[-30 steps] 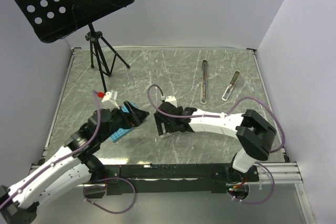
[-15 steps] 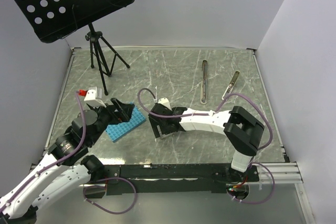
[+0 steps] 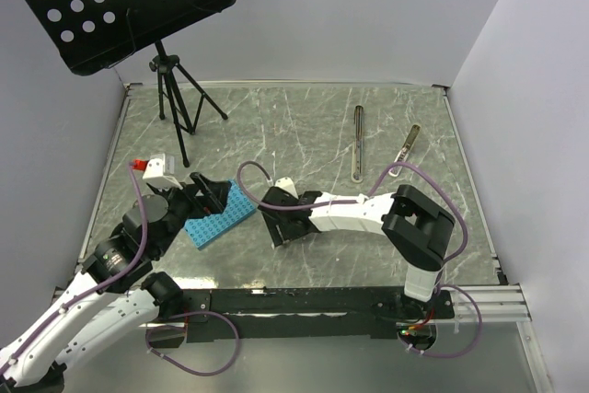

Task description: Unload the staples from the stapler

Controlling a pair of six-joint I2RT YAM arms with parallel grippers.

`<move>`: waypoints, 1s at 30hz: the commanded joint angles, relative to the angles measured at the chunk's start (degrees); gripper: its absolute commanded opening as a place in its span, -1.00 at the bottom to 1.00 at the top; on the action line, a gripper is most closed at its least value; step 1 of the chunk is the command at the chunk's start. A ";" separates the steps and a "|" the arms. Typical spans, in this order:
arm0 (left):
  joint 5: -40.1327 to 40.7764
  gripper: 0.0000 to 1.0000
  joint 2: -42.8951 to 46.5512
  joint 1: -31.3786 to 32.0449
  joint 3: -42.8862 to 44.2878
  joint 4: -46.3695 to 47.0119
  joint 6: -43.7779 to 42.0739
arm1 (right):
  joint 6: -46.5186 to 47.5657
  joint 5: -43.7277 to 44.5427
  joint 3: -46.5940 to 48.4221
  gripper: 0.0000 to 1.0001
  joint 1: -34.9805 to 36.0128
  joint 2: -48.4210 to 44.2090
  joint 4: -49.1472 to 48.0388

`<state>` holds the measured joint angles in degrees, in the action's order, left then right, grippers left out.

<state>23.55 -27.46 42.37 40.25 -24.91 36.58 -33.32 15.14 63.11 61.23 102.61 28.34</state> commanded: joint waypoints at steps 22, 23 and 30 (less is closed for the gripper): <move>-0.52 0.94 0.31 0.08 0.53 1.43 -2.30 | -1.04 -2.83 1.93 0.39 1.79 -1.88 1.45; -1.05 0.93 0.22 0.17 0.27 1.87 -2.39 | -1.04 -3.18 1.84 0.49 1.79 -2.75 1.54; -9.30 0.94 -1.19 0.08 0.09 4.77 -4.23 | 0.89 -3.44 1.58 1.00 0.74 -17.69 5.76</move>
<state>19.97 -28.12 42.37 40.23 -24.27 34.61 -33.32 11.51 63.11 62.63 96.25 31.31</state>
